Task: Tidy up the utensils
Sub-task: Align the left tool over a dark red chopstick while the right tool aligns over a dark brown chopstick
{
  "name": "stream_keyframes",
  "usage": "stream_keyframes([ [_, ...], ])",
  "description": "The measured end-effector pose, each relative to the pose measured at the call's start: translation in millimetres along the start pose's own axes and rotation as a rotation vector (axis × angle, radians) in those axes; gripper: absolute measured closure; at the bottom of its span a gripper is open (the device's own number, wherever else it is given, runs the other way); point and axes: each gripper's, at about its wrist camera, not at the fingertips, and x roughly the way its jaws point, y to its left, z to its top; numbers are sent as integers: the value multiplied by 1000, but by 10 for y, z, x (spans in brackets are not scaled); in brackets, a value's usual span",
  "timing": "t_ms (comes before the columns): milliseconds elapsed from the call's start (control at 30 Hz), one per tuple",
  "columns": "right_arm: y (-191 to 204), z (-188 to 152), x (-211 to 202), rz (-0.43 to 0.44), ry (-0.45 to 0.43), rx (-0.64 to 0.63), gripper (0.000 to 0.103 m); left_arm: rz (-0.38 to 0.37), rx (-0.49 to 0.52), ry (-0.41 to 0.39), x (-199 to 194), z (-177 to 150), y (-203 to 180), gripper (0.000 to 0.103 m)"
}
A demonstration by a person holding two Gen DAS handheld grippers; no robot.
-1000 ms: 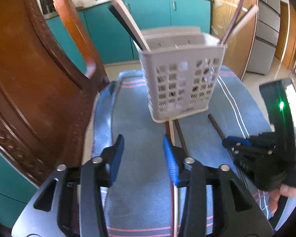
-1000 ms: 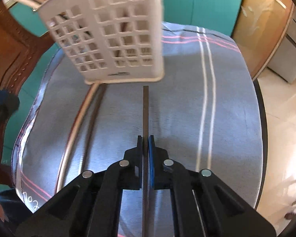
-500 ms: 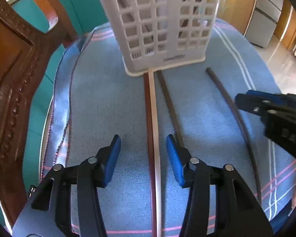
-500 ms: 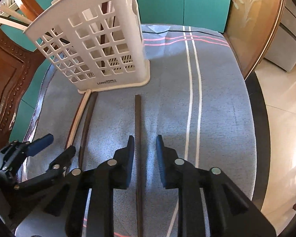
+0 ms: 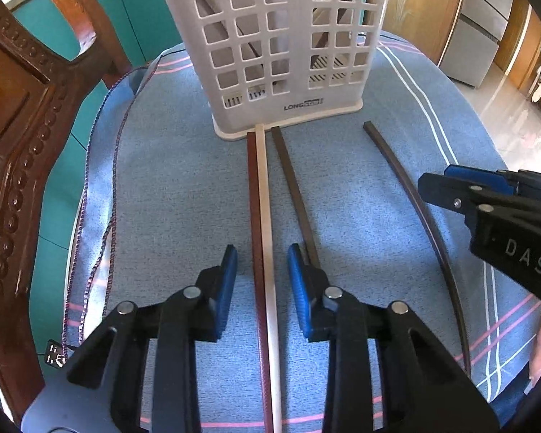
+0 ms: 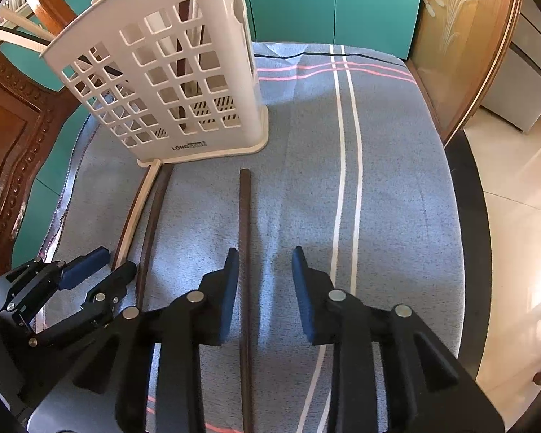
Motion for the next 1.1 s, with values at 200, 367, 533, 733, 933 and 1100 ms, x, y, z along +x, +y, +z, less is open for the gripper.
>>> stream_keyframes([
  [200,29,-5,9,-2,4,-7,73,3,4,-1,-9,-19,7,73],
  [367,60,-14,33,-8,11,-15,73,6,3,-2,-11,-21,4,70],
  [533,76,-19,60,-13,20,-21,68,22,-21,5,-8,-34,57,56],
  [733,88,-23,76,-17,25,-29,68,-41,-90,36,4,-50,205,53],
  [933,94,-28,88,-19,28,-33,67,-78,-153,40,-22,-63,346,78],
  [1100,96,-25,91,-19,26,-34,67,-107,-177,31,-69,-97,398,90],
])
